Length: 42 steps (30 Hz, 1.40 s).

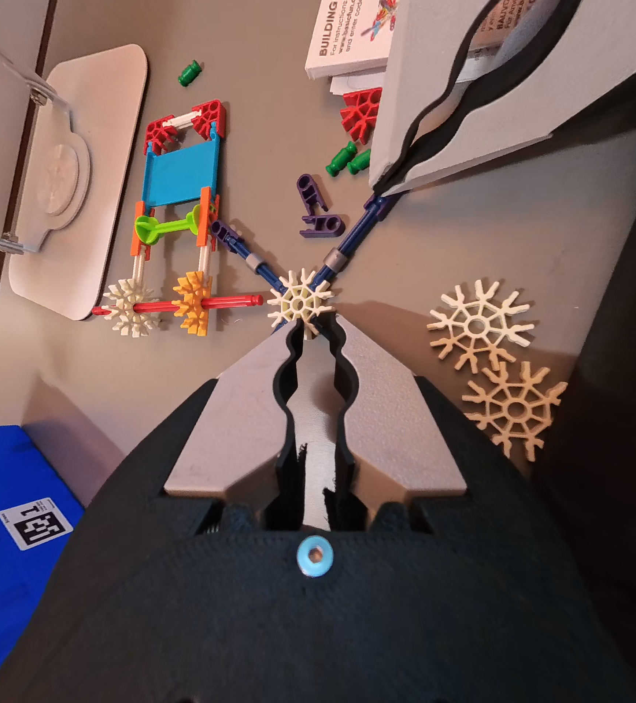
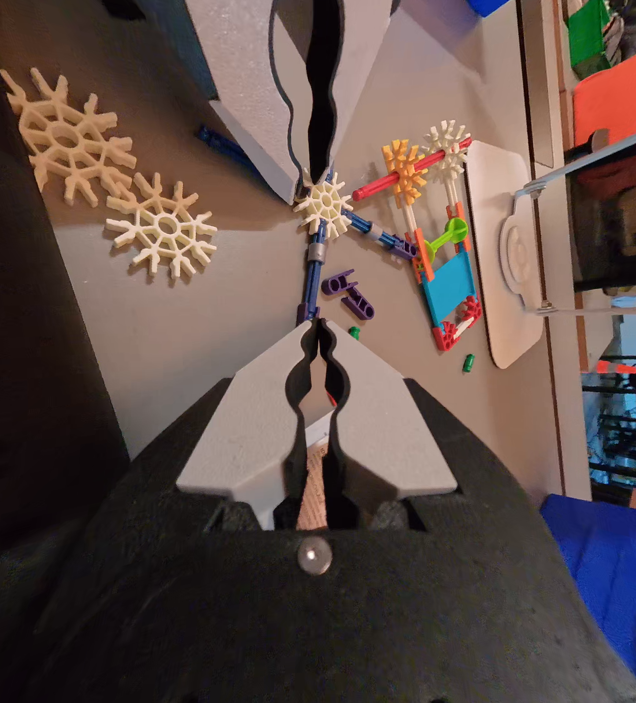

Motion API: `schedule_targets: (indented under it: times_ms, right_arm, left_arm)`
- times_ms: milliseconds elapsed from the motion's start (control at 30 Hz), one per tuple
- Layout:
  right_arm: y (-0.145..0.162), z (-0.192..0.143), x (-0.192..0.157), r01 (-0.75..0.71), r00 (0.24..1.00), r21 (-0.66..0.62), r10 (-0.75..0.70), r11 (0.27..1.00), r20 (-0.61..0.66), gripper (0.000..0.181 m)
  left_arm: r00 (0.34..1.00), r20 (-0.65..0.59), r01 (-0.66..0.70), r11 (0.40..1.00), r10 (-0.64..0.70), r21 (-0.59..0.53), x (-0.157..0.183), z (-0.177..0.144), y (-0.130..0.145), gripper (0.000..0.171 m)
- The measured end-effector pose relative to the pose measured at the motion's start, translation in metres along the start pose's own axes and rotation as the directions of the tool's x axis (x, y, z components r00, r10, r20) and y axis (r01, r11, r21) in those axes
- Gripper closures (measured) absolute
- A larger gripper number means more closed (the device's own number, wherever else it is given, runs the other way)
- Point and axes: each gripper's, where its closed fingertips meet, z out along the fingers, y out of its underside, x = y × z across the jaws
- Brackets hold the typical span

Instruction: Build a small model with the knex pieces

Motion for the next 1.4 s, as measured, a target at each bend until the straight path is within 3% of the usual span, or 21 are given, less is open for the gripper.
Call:
schedule_targets:
  times_ms: [100, 200, 367, 567, 933, 1000, 1133, 1200, 1300, 1367, 1400]
  right_arm:
    - [0.001, 0.000, -0.001, -0.078, 0.995, -0.003, 0.078, 0.997, 0.054, 0.181]
    - [0.001, 0.000, -0.003, -0.194, 0.962, -0.034, 0.197, 0.980, 0.192, 0.181]
    - [0.002, 0.000, -0.004, -0.197, 0.923, -0.116, 0.224, 0.974, 0.312, 0.181]
    - [0.002, 0.000, -0.006, -0.252, 0.814, -0.186, 0.312, 0.950, 0.490, 0.181]
    - [0.001, 0.000, -0.007, -0.103, 0.650, -0.305, 0.296, 0.947, 0.700, 0.181]
    - [0.001, 0.000, -0.007, -0.068, 0.655, -0.297, 0.267, 0.952, 0.707, 0.181]
    - [-0.005, -0.002, -0.007, -0.060, 0.744, -0.230, 0.197, 0.971, 0.638, 0.181]
    - [-0.007, -0.005, -0.010, -0.105, 0.777, -0.195, 0.203, 0.975, 0.596, 0.161]
    - [-0.001, -0.002, -0.012, -0.130, 0.834, -0.177, 0.204, 0.976, 0.513, 0.155]
    - [-0.006, -0.002, -0.013, -0.158, 0.845, -0.139, 0.207, 0.978, 0.493, 0.161]
    - [-0.005, -0.001, -0.013, -0.155, 0.852, -0.136, 0.202, 0.978, 0.482, 0.174]
  left_arm:
    - [1.000, 0.000, -0.003, 1.000, 0.003, 0.001, 0.000, 0.000, 0.000, 0.160]
    - [1.000, 0.002, -0.005, 1.000, 0.005, 0.001, 0.000, 0.000, 0.000, 0.160]
    - [1.000, 0.001, -0.007, 1.000, 0.007, 0.000, 0.000, 0.000, 0.000, 0.160]
    - [1.000, -0.003, -0.005, 1.000, 0.005, 0.001, 0.000, 0.000, 0.000, 0.160]
    - [1.000, -0.008, -0.005, 1.000, 0.005, 0.004, -0.001, 0.000, 0.001, 0.160]
    - [1.000, -0.013, 0.004, 1.000, -0.004, 0.007, -0.001, 0.000, 0.001, 0.161]
    - [1.000, 0.001, 0.004, 1.000, -0.004, 0.000, -0.001, -0.001, 0.002, 0.160]
    - [1.000, -0.002, 0.017, 1.000, -0.017, -0.009, -0.001, -0.003, 0.003, 0.160]
    - [0.999, -0.036, 0.038, 0.999, -0.038, -0.009, 0.005, -0.007, 0.005, 0.160]
    - [0.996, -0.072, 0.050, 0.999, -0.051, -0.014, 0.009, -0.011, 0.007, 0.159]
    - [0.994, -0.093, 0.061, 0.998, -0.061, -0.005, 0.011, -0.014, 0.007, 0.155]
